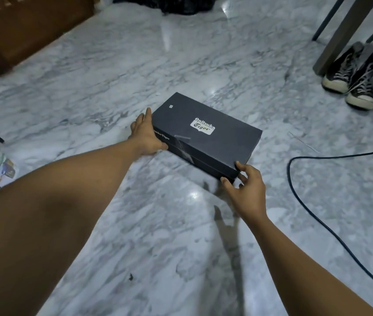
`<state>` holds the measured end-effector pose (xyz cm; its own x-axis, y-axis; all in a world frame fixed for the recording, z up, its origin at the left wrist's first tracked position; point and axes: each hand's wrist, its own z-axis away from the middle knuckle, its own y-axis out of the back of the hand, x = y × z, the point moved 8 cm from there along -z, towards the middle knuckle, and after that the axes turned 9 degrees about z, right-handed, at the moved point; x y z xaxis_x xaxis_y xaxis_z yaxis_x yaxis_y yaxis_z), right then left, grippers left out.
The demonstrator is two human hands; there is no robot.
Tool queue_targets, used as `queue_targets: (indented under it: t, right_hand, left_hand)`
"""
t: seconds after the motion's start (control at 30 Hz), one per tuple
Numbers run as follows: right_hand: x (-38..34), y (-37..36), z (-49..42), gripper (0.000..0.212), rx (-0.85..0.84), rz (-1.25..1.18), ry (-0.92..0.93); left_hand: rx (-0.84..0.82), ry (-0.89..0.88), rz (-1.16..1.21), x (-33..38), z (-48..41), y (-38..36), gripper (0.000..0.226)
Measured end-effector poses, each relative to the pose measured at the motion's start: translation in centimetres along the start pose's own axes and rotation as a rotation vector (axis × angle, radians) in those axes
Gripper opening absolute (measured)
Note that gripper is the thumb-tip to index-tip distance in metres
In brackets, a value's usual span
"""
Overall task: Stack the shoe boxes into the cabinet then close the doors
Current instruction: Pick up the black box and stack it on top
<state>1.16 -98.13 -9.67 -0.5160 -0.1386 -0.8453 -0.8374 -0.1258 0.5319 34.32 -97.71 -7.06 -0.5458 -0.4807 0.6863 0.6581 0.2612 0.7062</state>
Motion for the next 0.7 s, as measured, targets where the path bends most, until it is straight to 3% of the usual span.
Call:
queue_targets:
  t: [0.13, 0.27, 0.4, 0.57, 0.7]
  right_hand:
    - [0.3, 0.0, -0.3, 0.043, 0.014, 0.019, 0.035]
    - [0.2, 0.3, -0.3, 0.056, 0.017, 0.002, 0.019]
    - [0.2, 1.1, 0.1, 0.081, 0.037, -0.027, -0.023]
    - [1.7, 1.1, 0.4, 0.134, -0.097, -0.036, -0.053]
    - [1.8, 0.0, 0.7, 0.118, -0.184, -0.136, -0.038]
  left_hand:
    - [-0.086, 0.0, 0.029, -1.0, -1.6, -0.3, 0.135]
    - [0.077, -0.048, 0.139, -2.3, 1.5, 0.2, 0.117]
    - [0.173, -0.018, 0.248, -5.3, 7.1, 0.5, 0.138]
    - [0.263, -0.088, 0.31, -7.7, 12.5, 0.5, 0.119]
    - [0.197, -0.046, 0.452, -8.2, 12.5, 0.1, 0.114]
